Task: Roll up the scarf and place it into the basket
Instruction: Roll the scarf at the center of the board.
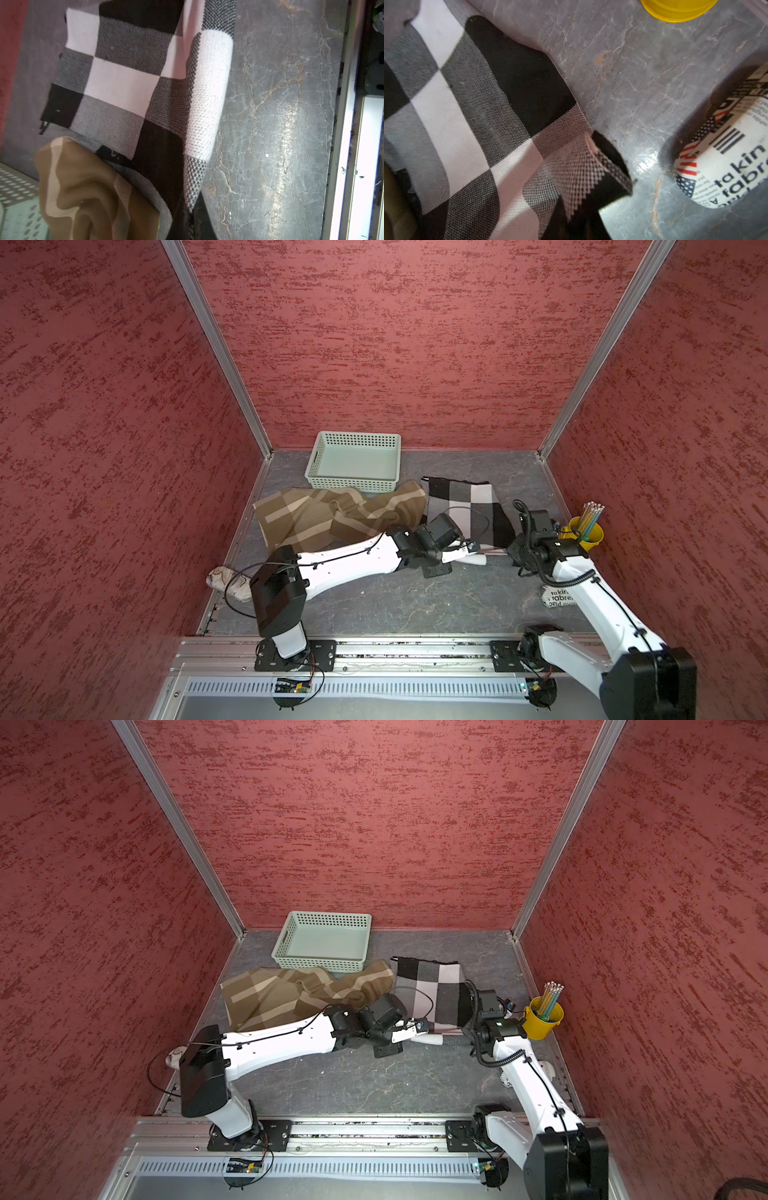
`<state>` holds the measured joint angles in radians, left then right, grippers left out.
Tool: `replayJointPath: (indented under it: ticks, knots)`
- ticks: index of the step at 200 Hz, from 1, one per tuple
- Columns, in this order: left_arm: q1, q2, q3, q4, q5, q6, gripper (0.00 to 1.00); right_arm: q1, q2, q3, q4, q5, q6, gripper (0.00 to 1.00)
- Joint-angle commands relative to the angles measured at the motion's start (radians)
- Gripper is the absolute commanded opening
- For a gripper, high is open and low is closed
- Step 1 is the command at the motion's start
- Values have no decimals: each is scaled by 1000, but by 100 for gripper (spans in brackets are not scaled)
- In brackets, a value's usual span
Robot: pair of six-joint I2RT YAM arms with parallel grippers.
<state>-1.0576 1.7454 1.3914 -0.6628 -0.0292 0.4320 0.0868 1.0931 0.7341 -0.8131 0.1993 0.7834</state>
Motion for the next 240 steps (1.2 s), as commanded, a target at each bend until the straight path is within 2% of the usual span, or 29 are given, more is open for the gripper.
replayJointPath:
  ticks: [1,41,88,114,121,153,160,170,174,187,201,225,240]
  knots:
    - [51,101,58,-56,67,-73,0,-9,64,43,1,127,-51,19]
    - [142,261,214,-69,219,-103,0,-10,186,94,76,127,-73,23]
    - [182,381,277,-46,271,-106,0,-13,245,92,145,115,-78,23]
    - [203,464,362,-90,241,-131,0,-13,248,111,149,95,-98,23]
    - [205,474,378,-86,226,-142,7,-13,239,110,151,85,-101,23]
    - [205,487,401,-39,172,-203,11,-10,164,54,180,-26,-89,25]
    - [206,479,389,-32,129,-220,17,-9,150,40,185,-49,-88,26]
    - [209,458,364,-26,65,-239,37,-9,132,21,202,-89,-95,29]
    - [210,447,351,-21,41,-242,40,-9,128,14,209,-111,-102,30]
    - [211,388,286,10,-16,-246,42,-8,129,-2,243,-189,-131,31]
    - [210,300,190,85,-28,-243,45,-6,141,-19,265,-238,-152,30]
    - [184,119,-58,338,47,-147,48,-4,179,-59,297,-255,-165,30]
    - [152,45,-196,495,125,-31,48,-4,225,-68,325,-265,-164,30]
